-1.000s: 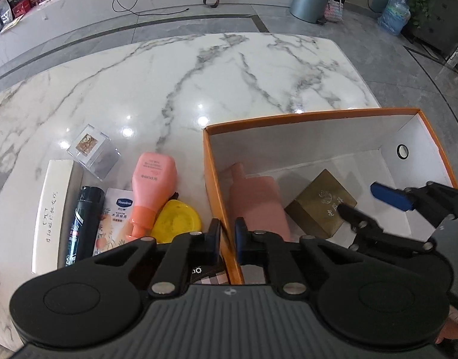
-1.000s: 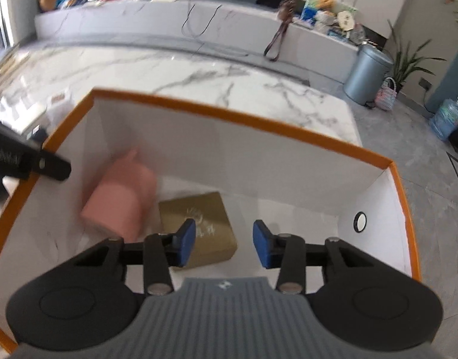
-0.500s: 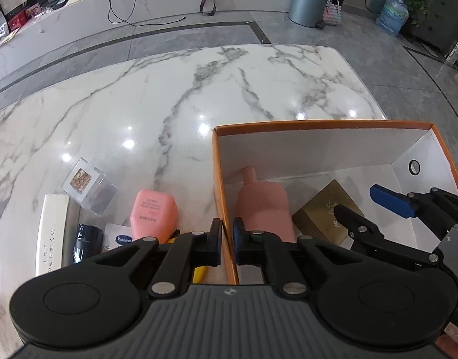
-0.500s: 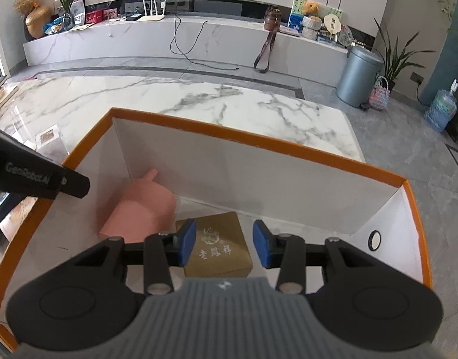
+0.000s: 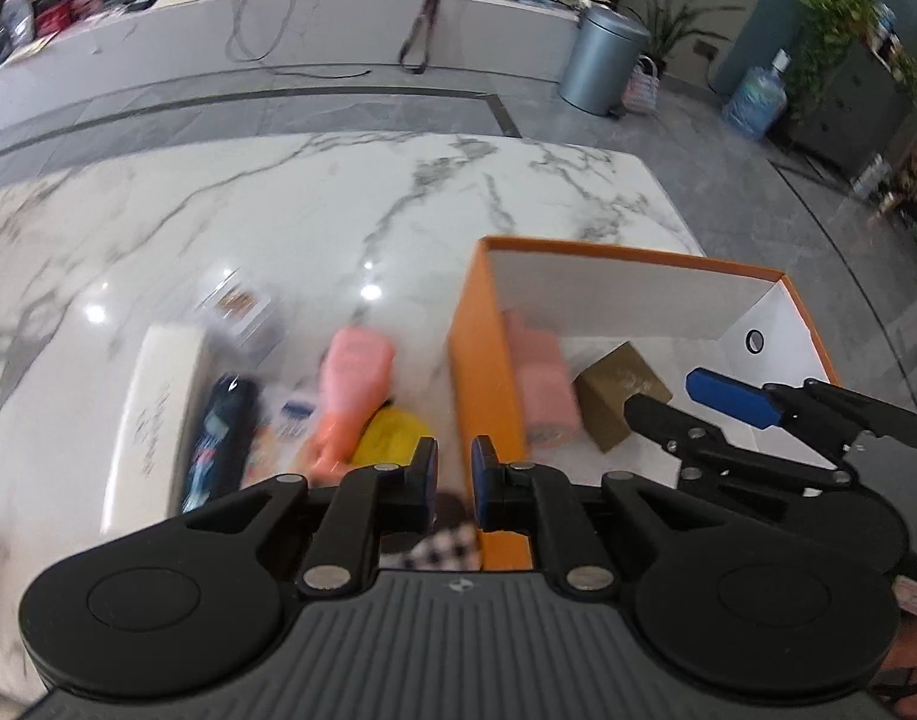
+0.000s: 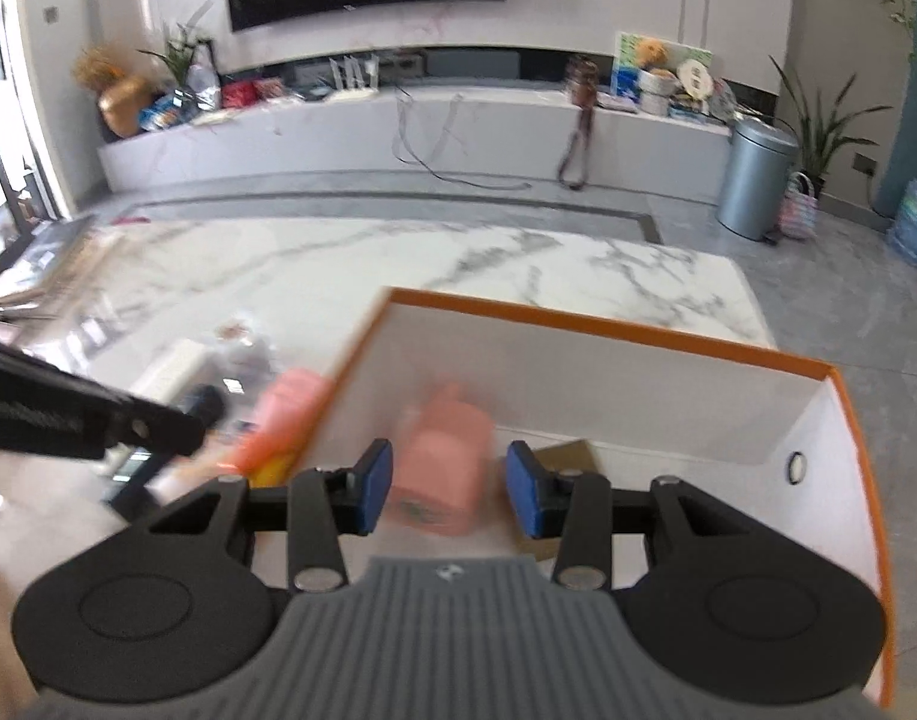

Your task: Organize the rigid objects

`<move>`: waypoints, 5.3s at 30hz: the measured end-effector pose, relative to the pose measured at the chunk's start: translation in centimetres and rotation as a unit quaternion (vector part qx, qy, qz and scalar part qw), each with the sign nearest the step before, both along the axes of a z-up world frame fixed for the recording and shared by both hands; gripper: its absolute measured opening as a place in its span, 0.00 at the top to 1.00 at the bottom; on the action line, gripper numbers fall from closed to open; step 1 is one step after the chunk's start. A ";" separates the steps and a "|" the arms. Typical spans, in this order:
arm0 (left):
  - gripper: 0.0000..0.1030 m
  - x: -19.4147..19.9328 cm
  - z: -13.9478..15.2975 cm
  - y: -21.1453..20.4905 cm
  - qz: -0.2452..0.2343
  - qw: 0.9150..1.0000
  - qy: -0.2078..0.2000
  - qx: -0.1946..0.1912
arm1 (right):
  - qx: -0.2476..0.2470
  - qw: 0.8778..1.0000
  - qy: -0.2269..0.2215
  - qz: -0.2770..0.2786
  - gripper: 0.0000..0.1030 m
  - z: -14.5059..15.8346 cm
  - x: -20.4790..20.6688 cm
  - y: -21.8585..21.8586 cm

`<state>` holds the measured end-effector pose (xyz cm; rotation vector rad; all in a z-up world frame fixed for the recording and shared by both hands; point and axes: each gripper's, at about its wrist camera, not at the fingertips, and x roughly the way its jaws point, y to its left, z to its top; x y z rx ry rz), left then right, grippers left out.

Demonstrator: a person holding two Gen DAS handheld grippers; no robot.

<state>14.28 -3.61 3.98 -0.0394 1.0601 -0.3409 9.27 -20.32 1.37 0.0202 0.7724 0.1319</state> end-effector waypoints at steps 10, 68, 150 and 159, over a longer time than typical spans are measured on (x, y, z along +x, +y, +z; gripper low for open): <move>0.88 -3.1 -2.1 5.9 0.057 0.998 0.036 0.006 | -0.026 0.989 0.023 0.141 0.59 -0.1 -2.2 9.1; 0.27 7.6 -11.8 15.8 0.136 0.989 0.030 0.056 | 0.037 0.977 0.167 0.128 0.57 -10.8 11.6 22.3; 0.34 3.0 -6.5 15.9 0.156 0.987 -0.030 -0.025 | -0.042 0.985 0.066 0.151 0.66 -3.7 7.3 19.4; 0.34 1.4 -4.5 15.2 0.159 0.986 -0.043 -0.030 | -0.027 0.988 0.046 0.145 0.67 -2.0 6.1 17.6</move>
